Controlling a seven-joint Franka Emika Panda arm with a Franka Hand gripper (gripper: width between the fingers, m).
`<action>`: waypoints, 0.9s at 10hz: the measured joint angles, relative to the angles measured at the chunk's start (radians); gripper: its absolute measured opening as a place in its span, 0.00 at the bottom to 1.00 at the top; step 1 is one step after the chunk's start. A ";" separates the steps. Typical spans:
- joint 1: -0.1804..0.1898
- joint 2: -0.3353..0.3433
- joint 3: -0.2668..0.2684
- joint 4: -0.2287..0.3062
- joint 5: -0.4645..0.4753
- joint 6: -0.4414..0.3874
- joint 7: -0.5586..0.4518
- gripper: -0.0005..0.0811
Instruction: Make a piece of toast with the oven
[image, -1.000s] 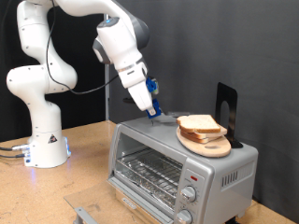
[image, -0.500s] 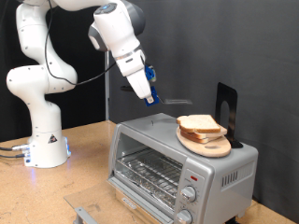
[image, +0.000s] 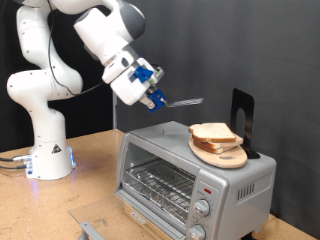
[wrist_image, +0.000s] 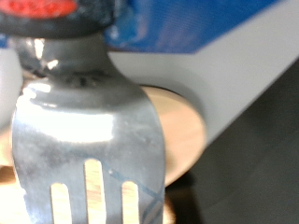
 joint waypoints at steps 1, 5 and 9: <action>-0.028 -0.016 -0.018 -0.019 -0.028 -0.012 0.009 0.55; -0.152 -0.037 -0.095 -0.071 -0.197 -0.122 -0.015 0.55; -0.164 -0.028 -0.098 -0.052 -0.273 -0.211 0.043 0.55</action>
